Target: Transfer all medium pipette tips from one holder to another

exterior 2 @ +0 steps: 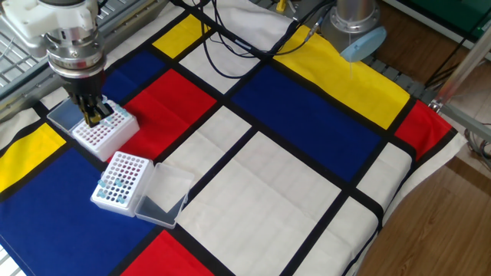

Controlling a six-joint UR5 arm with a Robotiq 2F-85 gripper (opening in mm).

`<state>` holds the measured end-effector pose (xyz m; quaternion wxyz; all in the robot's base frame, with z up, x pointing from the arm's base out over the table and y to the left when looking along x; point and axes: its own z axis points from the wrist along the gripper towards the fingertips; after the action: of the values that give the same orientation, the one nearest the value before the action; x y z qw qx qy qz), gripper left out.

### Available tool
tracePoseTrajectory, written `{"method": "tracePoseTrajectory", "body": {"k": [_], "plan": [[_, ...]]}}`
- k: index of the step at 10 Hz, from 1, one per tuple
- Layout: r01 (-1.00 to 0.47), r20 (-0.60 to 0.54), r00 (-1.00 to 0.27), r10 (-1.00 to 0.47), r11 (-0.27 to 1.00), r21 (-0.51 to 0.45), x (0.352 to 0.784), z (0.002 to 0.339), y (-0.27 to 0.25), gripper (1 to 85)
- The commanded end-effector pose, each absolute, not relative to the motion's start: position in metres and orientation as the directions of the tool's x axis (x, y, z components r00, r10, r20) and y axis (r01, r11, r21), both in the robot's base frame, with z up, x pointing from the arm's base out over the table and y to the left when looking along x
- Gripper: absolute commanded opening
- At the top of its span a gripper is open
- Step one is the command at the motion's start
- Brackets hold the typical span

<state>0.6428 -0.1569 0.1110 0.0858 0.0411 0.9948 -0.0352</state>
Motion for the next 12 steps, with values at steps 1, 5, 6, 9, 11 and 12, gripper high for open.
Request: {"method": "tracePoseTrajectory", "body": {"k": [1,5,6,9,11,12], "plan": [[0.096,-0.179,-0.980,0.087,0.995,-0.041,0.644,0.112,-0.154,1.7],[0.061,-0.168,-0.984,0.054,0.997,-0.038,0.643,0.109,-0.154,4.3],[0.033,-0.145,-0.989,0.025,0.998,-0.054,0.638,0.109,-0.158,12.7],[0.010,-0.115,-0.993,0.003,0.998,-0.064,0.630,0.109,-0.161,21.3],[-0.005,-0.103,-0.995,-0.011,0.998,-0.065,0.627,0.110,-0.163,23.7],[-0.005,-0.100,-0.995,-0.011,0.998,-0.065,0.626,0.110,-0.163,23.7]]}}
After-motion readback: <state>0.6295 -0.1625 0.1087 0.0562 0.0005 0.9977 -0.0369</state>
